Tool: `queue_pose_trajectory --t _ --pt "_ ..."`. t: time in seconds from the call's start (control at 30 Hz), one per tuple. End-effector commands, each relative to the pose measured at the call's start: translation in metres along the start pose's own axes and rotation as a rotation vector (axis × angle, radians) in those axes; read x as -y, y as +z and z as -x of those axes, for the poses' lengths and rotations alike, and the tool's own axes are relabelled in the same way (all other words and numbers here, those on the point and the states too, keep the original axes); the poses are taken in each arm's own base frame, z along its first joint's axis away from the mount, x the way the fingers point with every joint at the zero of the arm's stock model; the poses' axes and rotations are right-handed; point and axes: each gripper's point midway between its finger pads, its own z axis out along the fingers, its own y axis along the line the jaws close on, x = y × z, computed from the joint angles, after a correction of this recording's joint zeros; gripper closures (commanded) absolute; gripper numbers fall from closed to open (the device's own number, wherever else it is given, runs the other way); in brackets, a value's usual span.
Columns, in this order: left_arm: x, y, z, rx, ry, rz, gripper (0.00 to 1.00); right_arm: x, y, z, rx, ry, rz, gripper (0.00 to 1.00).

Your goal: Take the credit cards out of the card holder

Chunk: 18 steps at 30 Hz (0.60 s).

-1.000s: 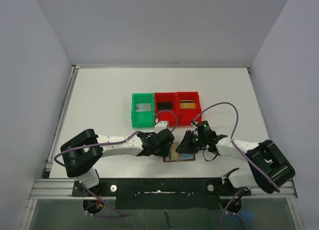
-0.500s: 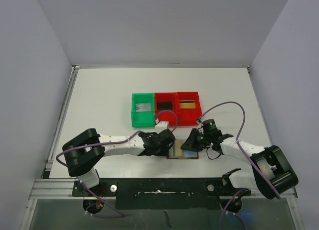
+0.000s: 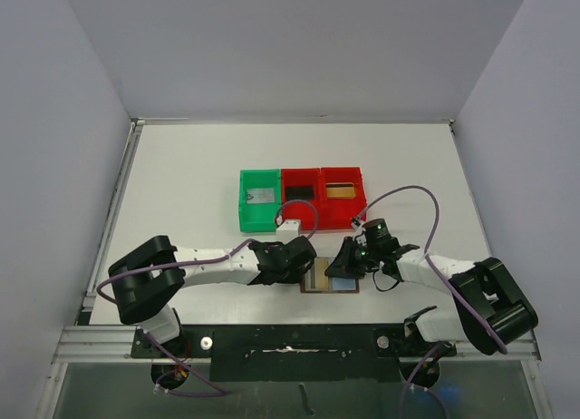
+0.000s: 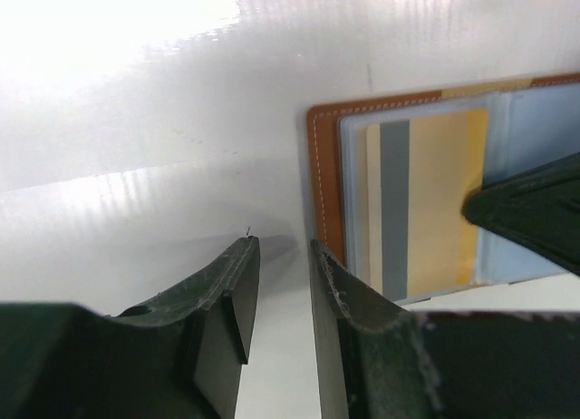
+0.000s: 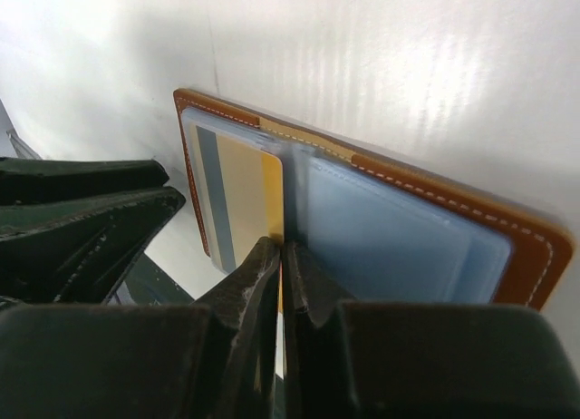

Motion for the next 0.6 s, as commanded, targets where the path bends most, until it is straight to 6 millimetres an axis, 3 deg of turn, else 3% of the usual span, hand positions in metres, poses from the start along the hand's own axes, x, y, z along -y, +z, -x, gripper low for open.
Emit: queue_pose_trajectory --t 0.0,0.4,0.57 --pt "-0.005 -0.023 0.022 0.099 -0.076 -0.002 0.72 -0.011 0.012 0.001 0.007 -0.025 0.001 0.99" --pt "-0.014 -0.043 0.025 0.151 -0.155 -0.086 0.63 -0.050 0.039 -0.004 0.028 -0.022 0.031 0.99" --pt "-0.018 -0.038 0.017 0.124 -0.130 -0.072 0.62 -0.064 0.050 -0.002 0.038 -0.026 0.036 0.99"
